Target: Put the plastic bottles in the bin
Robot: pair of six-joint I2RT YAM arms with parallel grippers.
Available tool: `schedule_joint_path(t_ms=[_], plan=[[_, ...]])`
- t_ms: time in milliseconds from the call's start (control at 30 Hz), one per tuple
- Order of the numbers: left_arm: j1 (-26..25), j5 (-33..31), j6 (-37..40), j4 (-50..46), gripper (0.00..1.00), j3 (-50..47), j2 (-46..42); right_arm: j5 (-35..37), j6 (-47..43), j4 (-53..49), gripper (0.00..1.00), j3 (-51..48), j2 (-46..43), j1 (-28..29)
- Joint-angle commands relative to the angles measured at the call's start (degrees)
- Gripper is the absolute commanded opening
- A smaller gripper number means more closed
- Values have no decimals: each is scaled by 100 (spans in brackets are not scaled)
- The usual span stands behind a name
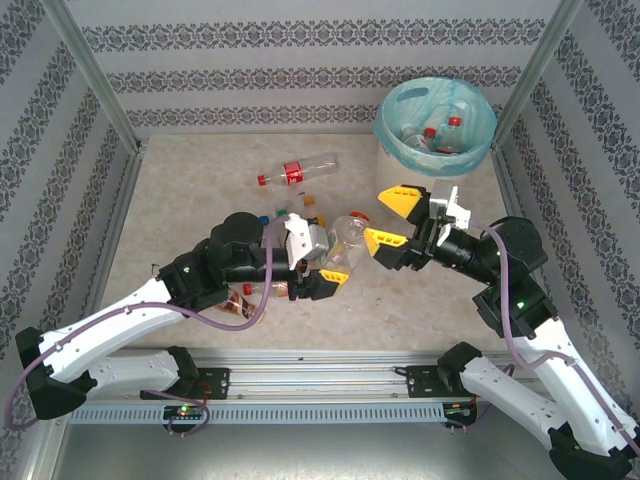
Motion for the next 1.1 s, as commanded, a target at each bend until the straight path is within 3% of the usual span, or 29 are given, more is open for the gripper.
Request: schedule_joint_path(t_ms=[0, 233, 667, 767, 1067], plan=[[-46, 246, 162, 617, 52, -135, -180, -763, -150, 258, 77, 120, 101, 82], [5, 273, 263, 599, 51, -157, -202, -1423, -85, 119, 81, 452, 484, 293], [35, 516, 355, 625, 51, -155, -300, -1816, -193, -307, 84, 797, 1191, 671], [34, 531, 356, 653, 51, -159, -301, -1890, -255, -366, 79, 863, 1305, 739], [78, 519, 180, 943, 56, -168, -235, -1626, -518, -452, 54, 942, 1311, 752]])
